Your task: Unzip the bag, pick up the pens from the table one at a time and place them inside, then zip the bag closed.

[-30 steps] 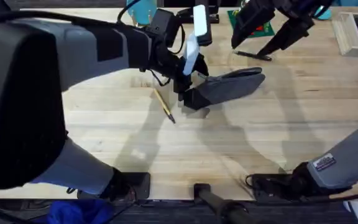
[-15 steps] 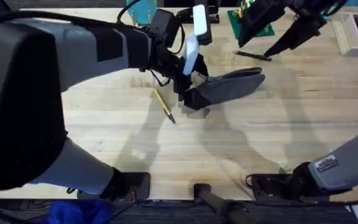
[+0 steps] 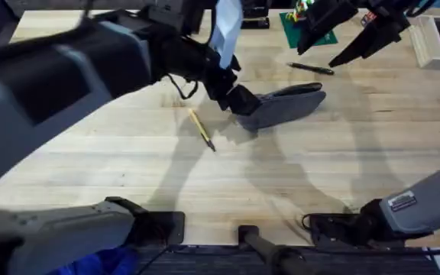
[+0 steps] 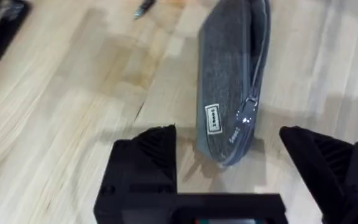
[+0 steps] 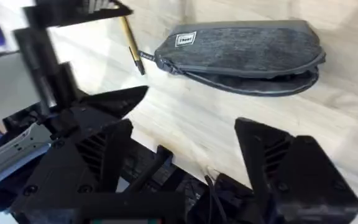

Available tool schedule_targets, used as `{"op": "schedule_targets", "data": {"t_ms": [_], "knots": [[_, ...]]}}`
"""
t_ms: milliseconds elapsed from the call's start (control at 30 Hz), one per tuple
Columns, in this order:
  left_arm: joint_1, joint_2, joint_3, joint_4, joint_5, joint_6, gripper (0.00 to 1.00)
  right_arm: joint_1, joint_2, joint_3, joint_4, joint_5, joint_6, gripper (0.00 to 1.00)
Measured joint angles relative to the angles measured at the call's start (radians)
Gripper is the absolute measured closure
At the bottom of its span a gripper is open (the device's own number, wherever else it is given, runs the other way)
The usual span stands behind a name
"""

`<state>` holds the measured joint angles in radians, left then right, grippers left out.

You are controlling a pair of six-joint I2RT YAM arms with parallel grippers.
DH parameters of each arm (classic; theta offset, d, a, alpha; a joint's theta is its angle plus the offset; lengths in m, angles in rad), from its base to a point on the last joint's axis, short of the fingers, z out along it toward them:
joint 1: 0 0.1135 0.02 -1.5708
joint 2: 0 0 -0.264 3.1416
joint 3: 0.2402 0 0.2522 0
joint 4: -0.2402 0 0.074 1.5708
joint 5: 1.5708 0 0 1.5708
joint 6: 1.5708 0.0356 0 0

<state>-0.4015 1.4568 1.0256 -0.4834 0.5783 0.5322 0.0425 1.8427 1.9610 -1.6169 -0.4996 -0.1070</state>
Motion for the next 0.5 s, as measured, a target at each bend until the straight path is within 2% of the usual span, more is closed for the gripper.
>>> {"op": "schedule_targets", "data": {"t_ms": [167, 300, 500], "knots": [[0.000, -0.109, 0.000, -0.040, -0.075, -0.118, 0.006, 0.000, -0.017, 0.007, 0.000, 0.002, 0.010, 0.004], [-0.005, -0.192, 0.000, -0.121, -0.105, -0.163, 0.006, 0.000, -0.034, 0.036, 0.000, 0.003, 0.015, 0.004], [-0.037, -0.294, 0.000, -0.246, -0.113, -0.216, 0.006, 0.000, -0.039, 0.053, 0.000, 0.003, 0.036, 0.004]]}}
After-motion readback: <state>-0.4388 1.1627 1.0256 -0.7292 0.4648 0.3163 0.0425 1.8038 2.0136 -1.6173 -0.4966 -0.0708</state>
